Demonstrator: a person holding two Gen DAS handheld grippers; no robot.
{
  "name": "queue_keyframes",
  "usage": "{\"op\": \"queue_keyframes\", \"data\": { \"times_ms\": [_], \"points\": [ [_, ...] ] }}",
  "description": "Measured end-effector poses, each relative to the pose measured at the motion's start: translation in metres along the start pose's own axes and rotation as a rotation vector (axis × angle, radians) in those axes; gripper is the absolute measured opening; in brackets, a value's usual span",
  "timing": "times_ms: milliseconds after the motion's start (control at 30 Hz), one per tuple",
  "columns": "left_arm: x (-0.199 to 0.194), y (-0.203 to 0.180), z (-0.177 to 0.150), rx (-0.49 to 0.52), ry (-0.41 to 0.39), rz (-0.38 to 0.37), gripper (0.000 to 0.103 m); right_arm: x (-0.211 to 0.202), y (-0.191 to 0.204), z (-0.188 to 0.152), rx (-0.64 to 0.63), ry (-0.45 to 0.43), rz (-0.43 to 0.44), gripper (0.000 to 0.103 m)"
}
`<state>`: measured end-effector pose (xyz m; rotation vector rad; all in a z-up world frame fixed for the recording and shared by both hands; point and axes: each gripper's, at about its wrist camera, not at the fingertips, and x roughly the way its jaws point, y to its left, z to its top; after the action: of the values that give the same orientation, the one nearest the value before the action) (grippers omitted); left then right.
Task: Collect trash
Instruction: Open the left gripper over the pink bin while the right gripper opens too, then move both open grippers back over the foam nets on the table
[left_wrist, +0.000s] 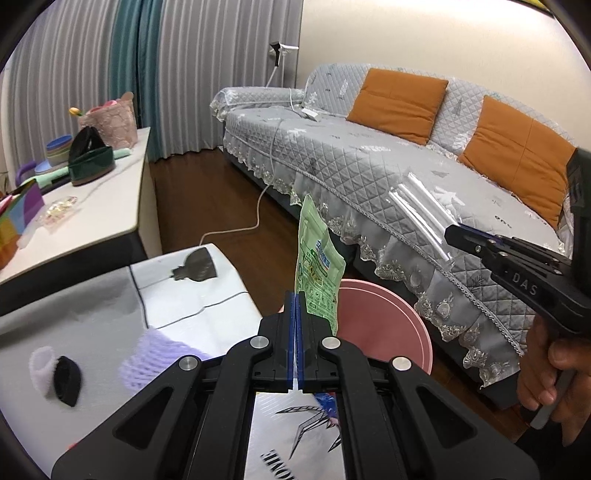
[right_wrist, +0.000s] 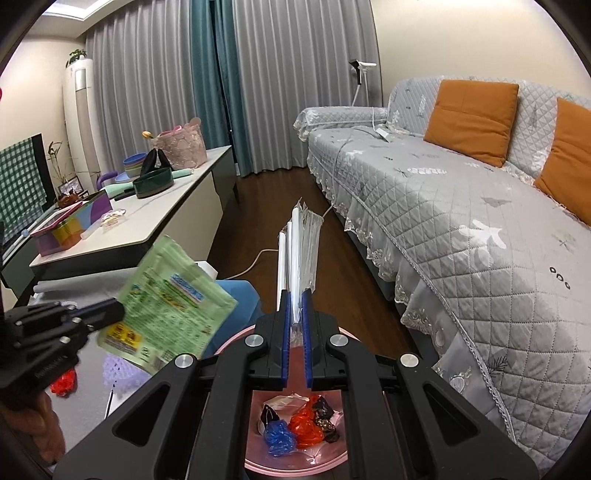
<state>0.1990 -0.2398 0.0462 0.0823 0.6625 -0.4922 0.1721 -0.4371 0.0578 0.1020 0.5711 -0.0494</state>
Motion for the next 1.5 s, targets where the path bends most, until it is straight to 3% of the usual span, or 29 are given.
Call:
{"op": "queue_keyframes", "data": {
  "times_ms": [300, 367, 400, 433, 467, 500, 567, 967, 1300, 1500],
  "points": [
    [0.029, -0.017, 0.002, 0.01, 0.031, 0.004, 0.001, 0.006, -0.006, -0.001, 0.014, 0.011, -0.003, 0.006],
    [0.032, -0.019, 0.003, 0.016, 0.036, 0.001, 0.001, 0.007, -0.008, -0.002, 0.02, 0.015, -0.005, 0.01],
    [0.035, -0.019, 0.003, 0.018, 0.044, -0.001, 0.002, 0.008, -0.009, -0.001, 0.023, 0.019, -0.009, 0.014],
    [0.039, -0.019, 0.002, 0.015, 0.057, -0.007, 0.003, 0.01, -0.01, -0.001, 0.027, 0.03, -0.011, 0.03],
    [0.042, -0.018, 0.002, 0.006, 0.077, -0.021, 0.012, 0.011, -0.011, -0.002, 0.033, 0.033, -0.013, 0.044],
    [0.043, -0.019, 0.001, 0.003, 0.078, -0.019, 0.024, 0.01, -0.011, -0.002, 0.038, 0.028, -0.02, 0.047],
    [0.039, -0.018, -0.001, 0.005, 0.062, -0.001, 0.028, 0.01, -0.013, -0.002, 0.043, 0.026, -0.025, 0.047],
    [-0.009, 0.012, -0.006, 0.022, 0.037, 0.012, 0.027, 0.001, 0.0, 0.001, 0.056, -0.007, 0.006, 0.047],
    [-0.065, 0.084, -0.014, -0.043, 0.022, 0.048, 0.028, -0.004, 0.048, 0.0, -0.002, -0.02, 0.085, 0.047],
    [-0.098, 0.14, -0.018, -0.038, 0.005, 0.111, 0.027, 0.0, 0.082, -0.004, -0.043, -0.011, 0.145, 0.047]
  ]
}}
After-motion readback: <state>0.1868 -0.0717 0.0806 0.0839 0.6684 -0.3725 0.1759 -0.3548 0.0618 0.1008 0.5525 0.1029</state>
